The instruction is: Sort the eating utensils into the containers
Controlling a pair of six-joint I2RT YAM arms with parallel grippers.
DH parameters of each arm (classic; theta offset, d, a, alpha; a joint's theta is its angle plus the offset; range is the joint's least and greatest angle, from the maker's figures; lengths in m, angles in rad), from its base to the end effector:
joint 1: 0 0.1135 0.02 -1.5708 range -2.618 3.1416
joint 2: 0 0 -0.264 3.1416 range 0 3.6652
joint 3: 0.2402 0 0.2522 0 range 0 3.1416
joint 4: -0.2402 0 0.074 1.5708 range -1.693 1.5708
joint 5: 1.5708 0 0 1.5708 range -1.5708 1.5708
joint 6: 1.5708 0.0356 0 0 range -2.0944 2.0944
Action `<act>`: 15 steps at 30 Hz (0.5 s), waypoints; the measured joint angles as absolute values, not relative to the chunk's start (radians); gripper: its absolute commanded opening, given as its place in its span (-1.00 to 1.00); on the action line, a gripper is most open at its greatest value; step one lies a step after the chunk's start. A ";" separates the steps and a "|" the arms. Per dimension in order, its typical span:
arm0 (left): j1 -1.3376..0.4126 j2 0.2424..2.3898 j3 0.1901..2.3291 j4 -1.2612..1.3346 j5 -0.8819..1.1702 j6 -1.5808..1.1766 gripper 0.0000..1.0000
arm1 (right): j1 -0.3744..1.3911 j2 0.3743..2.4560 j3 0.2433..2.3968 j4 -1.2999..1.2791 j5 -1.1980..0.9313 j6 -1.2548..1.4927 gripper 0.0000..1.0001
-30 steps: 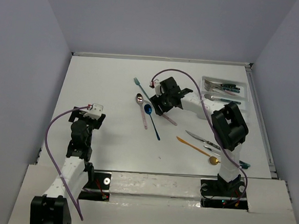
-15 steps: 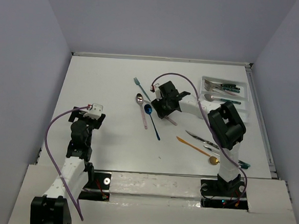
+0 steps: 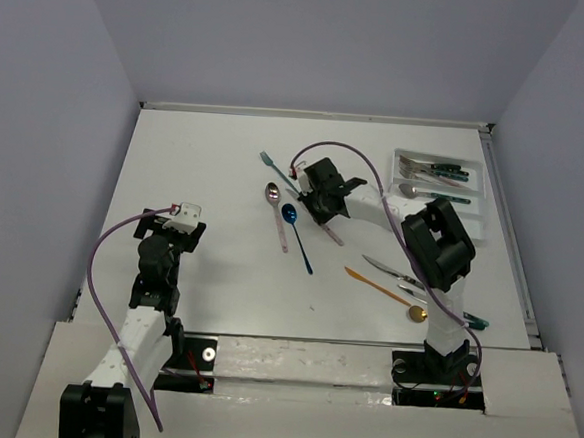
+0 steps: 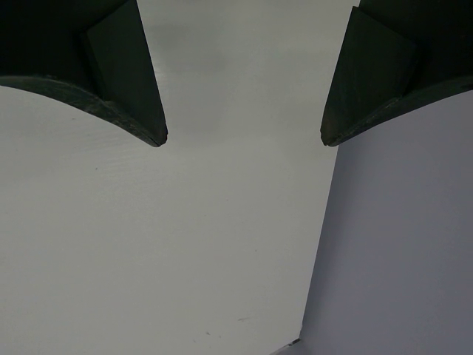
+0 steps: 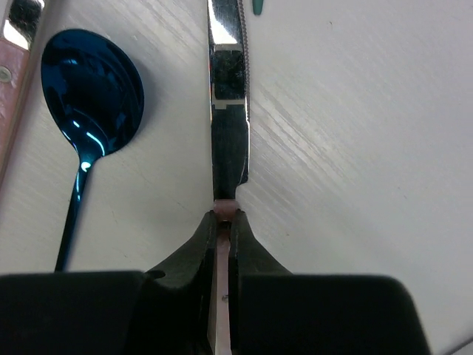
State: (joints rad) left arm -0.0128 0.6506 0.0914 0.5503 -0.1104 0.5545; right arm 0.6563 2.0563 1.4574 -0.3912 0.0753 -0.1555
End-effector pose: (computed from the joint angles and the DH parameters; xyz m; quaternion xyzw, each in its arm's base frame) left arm 0.1588 0.0019 0.1933 0.1612 0.6917 0.2258 0.6668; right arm 0.3498 0.2660 0.1669 -0.3681 0.8839 0.0359 0.2861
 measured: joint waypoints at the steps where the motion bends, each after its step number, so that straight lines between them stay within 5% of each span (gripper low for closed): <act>1: -0.012 0.651 0.091 0.550 -0.110 0.554 0.98 | 0.657 2.050 1.452 -0.393 0.080 -0.170 -1.00; 15: -0.012 0.642 0.091 0.551 -0.114 0.558 0.98 | 0.624 1.587 1.259 -0.219 0.187 -0.560 -1.00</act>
State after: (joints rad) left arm -0.0124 0.6418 0.0914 0.5510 -0.1143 0.5583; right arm 0.6239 1.5871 1.2594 -0.2192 0.1867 -0.5598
